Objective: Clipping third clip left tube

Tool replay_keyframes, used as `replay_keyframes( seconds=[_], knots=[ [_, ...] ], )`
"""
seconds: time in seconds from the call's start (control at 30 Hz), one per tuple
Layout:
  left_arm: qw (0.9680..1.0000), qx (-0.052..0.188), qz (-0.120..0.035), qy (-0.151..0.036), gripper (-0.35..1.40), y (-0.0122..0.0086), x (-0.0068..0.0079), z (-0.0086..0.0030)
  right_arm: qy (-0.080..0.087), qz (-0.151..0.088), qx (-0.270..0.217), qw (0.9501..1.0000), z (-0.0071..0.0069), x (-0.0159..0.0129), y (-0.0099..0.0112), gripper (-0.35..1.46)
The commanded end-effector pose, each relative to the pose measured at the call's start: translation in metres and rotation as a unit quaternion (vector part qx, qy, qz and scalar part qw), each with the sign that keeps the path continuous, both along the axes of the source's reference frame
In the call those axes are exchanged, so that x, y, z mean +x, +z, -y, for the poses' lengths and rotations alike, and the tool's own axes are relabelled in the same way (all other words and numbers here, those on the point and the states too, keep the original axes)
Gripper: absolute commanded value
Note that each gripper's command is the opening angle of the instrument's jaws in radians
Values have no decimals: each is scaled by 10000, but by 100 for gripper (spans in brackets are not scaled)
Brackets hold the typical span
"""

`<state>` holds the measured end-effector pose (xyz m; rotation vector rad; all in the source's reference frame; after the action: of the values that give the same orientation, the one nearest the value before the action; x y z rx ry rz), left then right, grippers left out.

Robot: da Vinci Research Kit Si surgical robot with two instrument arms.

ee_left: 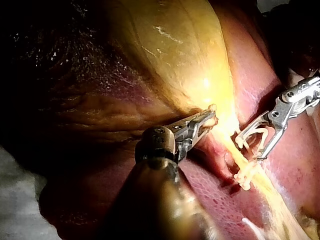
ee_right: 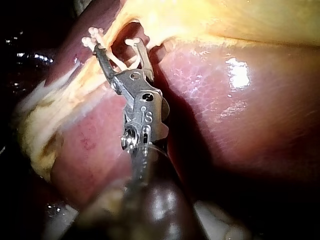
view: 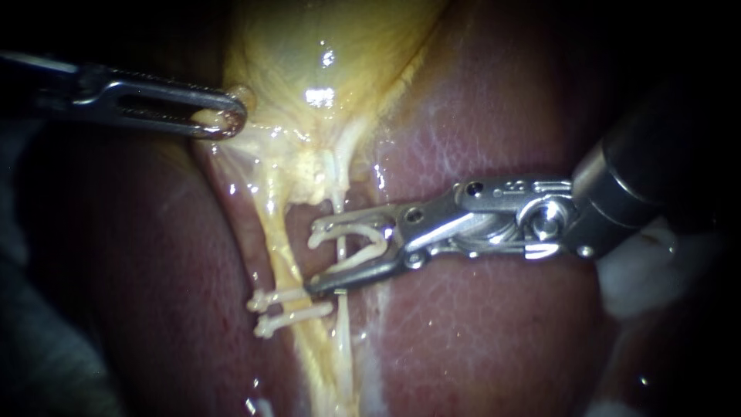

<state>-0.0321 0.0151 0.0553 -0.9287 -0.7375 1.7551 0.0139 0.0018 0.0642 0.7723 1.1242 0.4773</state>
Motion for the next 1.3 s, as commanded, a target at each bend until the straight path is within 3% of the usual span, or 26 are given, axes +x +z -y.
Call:
replay_keyframes(
  seconds=[0.03,0.33,0.5,0.7,1.0,1.3],
  knots=[
    [10000,0,-2,-2,-35,0,0,0,0,-6,63,10000,-1,-1,4,50],
    [10000,0,-2,-2,-35,0,0,0,17,-142,563,9983,-3,-3,38,50],
    [10000,0,-2,-2,-35,-1,0,0,-255,-340,762,9962,-3,6,47,50],
    [10000,0,-3,-3,-35,-1,0,0,-337,-401,795,9955,5,22,49,50],
    [10000,1,-4,-5,-35,-1,-1,0,-160,-638,1020,9926,11,46,46,50],
    [10000,1,-4,-6,-35,-1,-1,0,50,-1017,1345,9857,15,69,40,50]
  ],
)
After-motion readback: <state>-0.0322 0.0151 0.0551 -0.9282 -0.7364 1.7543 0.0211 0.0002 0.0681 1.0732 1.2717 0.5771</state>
